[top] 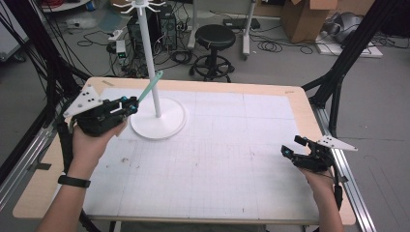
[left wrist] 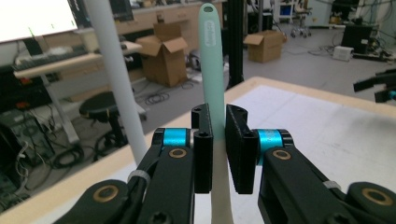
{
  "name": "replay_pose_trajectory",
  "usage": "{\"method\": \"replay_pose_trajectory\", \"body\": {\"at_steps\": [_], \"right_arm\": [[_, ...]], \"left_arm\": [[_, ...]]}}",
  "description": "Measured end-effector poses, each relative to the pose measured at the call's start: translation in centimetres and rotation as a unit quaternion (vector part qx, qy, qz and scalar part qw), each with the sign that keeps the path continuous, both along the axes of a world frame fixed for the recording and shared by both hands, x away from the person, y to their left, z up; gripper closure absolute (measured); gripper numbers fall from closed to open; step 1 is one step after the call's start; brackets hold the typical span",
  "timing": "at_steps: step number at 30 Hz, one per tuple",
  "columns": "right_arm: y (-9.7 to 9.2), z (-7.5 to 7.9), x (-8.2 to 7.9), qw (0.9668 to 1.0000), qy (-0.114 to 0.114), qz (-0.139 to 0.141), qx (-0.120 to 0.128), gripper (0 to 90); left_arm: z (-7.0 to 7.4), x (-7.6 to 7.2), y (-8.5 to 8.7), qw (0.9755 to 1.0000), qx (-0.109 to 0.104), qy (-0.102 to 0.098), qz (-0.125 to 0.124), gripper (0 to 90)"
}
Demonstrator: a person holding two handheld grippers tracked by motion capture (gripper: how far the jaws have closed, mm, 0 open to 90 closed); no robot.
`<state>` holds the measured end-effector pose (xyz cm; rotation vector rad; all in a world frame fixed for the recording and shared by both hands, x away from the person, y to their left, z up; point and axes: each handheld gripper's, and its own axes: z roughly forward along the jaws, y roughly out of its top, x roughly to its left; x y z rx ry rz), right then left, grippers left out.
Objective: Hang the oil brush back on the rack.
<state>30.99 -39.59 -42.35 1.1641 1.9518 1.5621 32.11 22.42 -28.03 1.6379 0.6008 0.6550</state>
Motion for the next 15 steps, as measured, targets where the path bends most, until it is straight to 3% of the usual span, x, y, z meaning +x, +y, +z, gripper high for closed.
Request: {"method": "replay_pose_trajectory", "body": {"at_steps": [5, 9, 15], "right_arm": [[0.0, 0.0, 0.0, 1.0000, -0.004, 0.000, -0.001, 15.4], [0.0, 0.0, 0.0, 1.0000, -0.003, 0.000, -0.001, 15.4], [-0.1, 0.0, 0.1, 1.0000, -0.003, 0.001, -0.001, 15.4]], "left_arm": [[1.8, 0.1, 1.1, 0.9995, -0.018, -0.023, 0.014, 81.7], [2.9, 0.3, 1.9, 0.9980, -0.047, -0.036, 0.022, 81.8], [4.5, 0.7, 2.7, 0.9959, -0.063, -0.054, 0.036, 81.8]]}}
